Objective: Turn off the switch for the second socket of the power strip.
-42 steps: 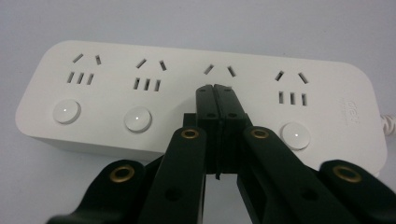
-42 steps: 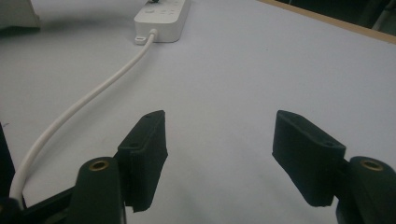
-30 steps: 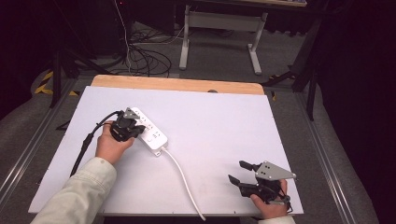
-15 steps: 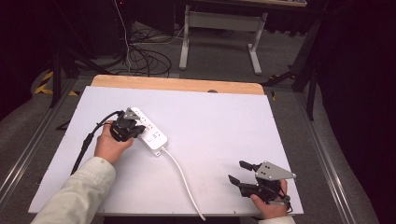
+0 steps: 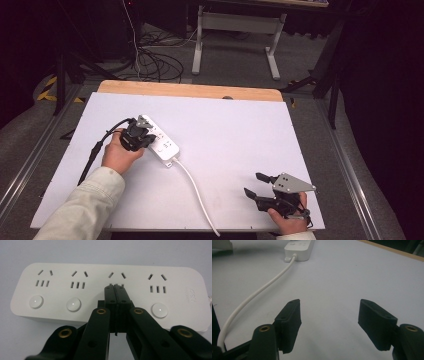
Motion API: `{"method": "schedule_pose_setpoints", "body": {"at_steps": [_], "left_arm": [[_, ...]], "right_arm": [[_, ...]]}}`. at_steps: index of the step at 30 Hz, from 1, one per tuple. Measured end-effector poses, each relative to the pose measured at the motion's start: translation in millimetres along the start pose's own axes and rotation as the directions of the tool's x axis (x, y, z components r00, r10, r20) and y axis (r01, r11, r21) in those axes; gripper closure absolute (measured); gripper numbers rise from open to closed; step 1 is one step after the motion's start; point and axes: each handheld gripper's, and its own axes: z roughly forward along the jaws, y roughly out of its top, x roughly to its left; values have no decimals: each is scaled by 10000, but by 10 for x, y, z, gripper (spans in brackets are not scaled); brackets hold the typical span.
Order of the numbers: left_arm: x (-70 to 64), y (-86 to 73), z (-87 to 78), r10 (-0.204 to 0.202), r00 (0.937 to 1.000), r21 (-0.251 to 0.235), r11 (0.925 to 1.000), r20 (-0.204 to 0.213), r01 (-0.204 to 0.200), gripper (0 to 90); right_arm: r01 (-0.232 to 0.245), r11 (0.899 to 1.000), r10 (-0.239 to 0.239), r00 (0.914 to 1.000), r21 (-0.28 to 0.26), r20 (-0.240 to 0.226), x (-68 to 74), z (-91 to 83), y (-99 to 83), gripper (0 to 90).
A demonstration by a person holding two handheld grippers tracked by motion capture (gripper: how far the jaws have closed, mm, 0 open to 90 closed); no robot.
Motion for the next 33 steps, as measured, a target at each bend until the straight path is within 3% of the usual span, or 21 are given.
{"method": "schedule_pose_setpoints", "body": {"at_steps": [9, 11, 12, 13, 16, 18, 19, 24, 33], "left_arm": [[45, 27, -49, -362, 9990, 57, 9993, 252, 361, 900], [51, 38, -74, -295, 9994, 440, 9986, 187, 287, 900], [51, 38, -74, -295, 9994, 440, 9986, 187, 287, 899], [58, 23, -95, -53, 10000, 483, 9988, -77, 56, 896], [62, 7, -114, -116, 9999, 413, 9991, 8, 115, 856], [42, 4, -122, 67, 10000, 482, 9988, -17, -66, 829], [21, 15, -160, 196, 9998, 331, 9993, -21, -195, 817], [12, 55, -315, 99, 9998, -364, 9993, 180, -93, 790], [14, 54, -528, -136, 9991, -922, 9956, 406, 173, 738]], "right_arm": [[-62, 10000, 62, 10000, -28, 47, -8, 0, -1, 348], [-67, 10000, 67, 10000, 18, 45, -4, 9, 2, 348], [-40, 10000, 40, 10000, 10, 30, -2, 14, 4, 348], [-18, 10000, 18, 10000, 19, 17, 4, 18, 8, 347], [51, 10000, -51, 10000, 49, 24, 23, 22, 14, 345], [42, 10000, -42, 10000, 51, 34, 23, 22, 14, 345], [26, 10000, -27, 10000, 40, 43, 21, 21, 14, 344], [9, 10000, -9, 10000, 47, 40, 20, 23, 13, 344], [-10, 10000, 10, 10000, 73, 33, 18, 27, 12, 344]]}}
